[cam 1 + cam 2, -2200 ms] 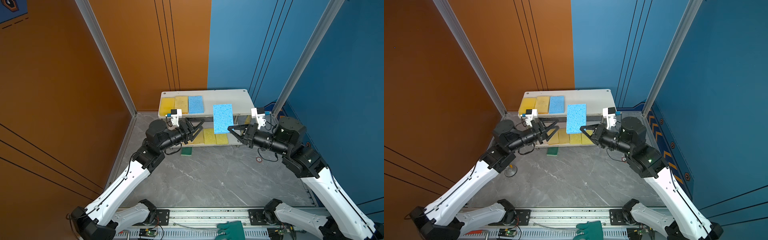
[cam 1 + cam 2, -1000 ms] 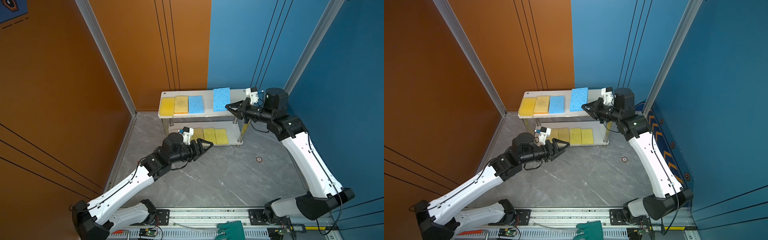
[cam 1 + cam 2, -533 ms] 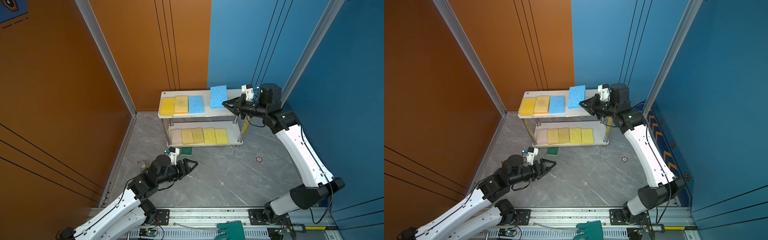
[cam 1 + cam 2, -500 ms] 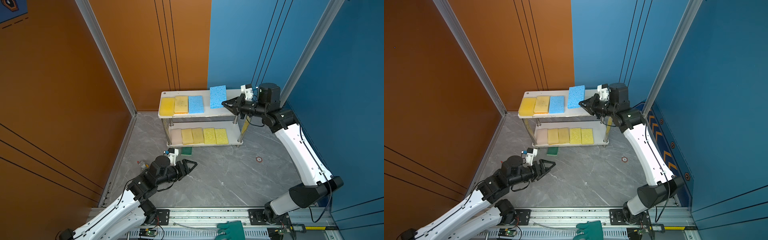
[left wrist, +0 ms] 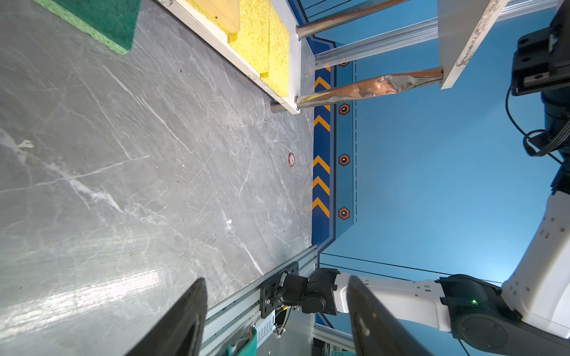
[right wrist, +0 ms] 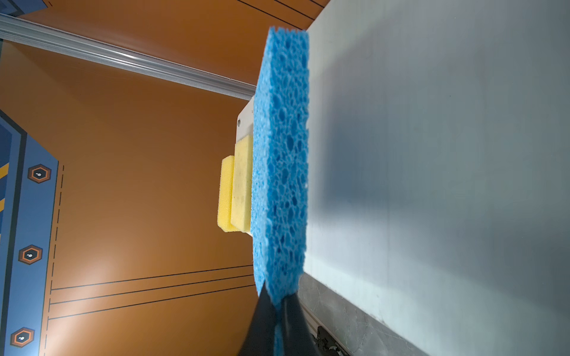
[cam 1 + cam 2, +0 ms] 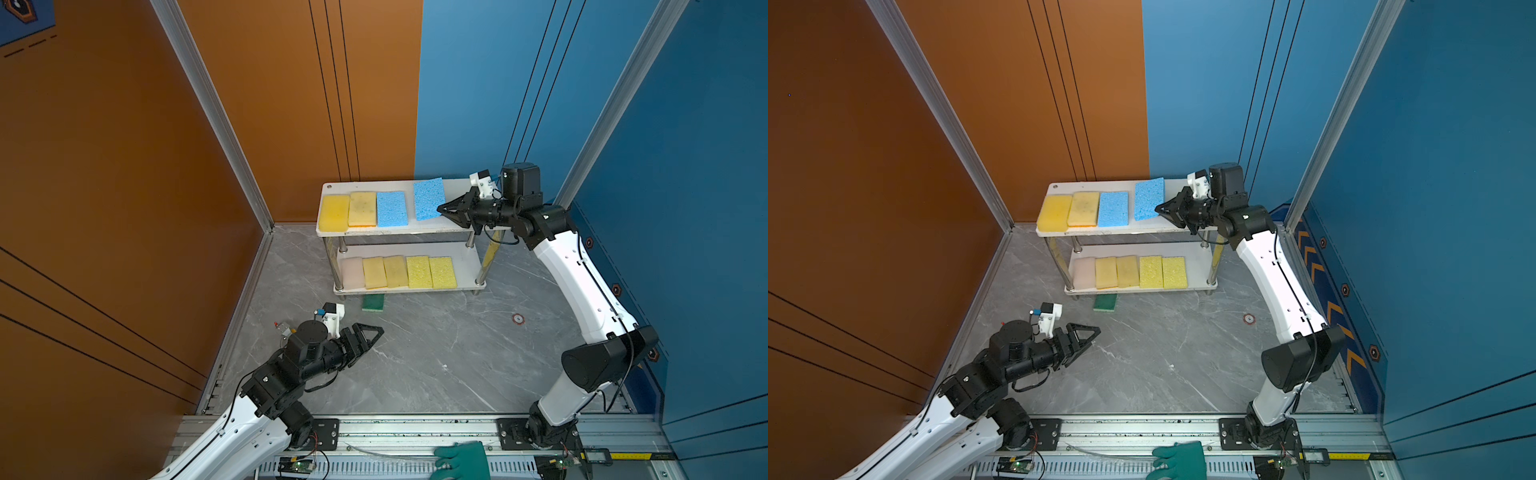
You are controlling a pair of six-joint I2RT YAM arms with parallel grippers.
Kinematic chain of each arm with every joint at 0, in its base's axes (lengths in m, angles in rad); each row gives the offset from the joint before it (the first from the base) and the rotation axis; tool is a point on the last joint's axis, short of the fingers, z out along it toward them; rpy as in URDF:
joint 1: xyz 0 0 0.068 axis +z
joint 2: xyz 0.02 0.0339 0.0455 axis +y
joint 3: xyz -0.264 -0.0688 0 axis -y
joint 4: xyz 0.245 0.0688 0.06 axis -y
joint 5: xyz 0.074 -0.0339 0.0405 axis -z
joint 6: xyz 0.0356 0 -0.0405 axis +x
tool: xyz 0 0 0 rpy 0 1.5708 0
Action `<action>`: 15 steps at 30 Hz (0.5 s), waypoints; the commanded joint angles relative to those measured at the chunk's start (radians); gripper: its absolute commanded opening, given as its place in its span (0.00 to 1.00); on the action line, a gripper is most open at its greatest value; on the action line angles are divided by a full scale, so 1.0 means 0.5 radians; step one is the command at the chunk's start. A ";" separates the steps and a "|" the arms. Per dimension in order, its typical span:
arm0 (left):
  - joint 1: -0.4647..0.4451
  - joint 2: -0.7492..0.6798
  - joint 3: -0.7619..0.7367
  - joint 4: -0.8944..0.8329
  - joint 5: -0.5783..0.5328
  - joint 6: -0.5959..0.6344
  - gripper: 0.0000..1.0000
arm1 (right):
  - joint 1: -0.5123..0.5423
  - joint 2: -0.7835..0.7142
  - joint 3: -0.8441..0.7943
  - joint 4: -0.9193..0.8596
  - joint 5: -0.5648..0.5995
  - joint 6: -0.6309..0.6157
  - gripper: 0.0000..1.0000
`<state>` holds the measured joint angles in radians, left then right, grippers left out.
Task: Place and organize the cleaning sponges onto the shelf
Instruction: 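Carry the sponge onto the top shelf with the right gripper while the left withdraws, then lower the blue sponge flat beside the other blue sponge on the top shelf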
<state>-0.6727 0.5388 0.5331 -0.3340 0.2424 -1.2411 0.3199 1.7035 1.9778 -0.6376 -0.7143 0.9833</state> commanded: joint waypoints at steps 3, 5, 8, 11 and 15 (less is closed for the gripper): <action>0.026 -0.038 -0.050 -0.037 -0.028 -0.030 0.72 | -0.012 0.052 0.060 -0.032 -0.084 -0.074 0.07; 0.029 -0.047 -0.058 -0.038 -0.025 -0.036 0.72 | -0.014 0.065 0.063 -0.032 -0.087 -0.077 0.07; 0.039 -0.062 -0.067 -0.051 -0.022 -0.043 0.72 | -0.013 0.085 0.073 -0.032 -0.084 -0.076 0.07; 0.053 -0.083 -0.079 -0.059 -0.021 -0.054 0.72 | -0.011 0.107 0.086 -0.032 -0.076 -0.077 0.06; 0.079 -0.126 -0.105 -0.062 -0.013 -0.076 0.72 | -0.007 0.131 0.103 -0.032 -0.069 -0.074 0.07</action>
<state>-0.6460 0.4927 0.4980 -0.3435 0.2424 -1.2694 0.3195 1.7557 1.9953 -0.6445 -0.7341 0.9649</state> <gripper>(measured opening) 0.717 0.069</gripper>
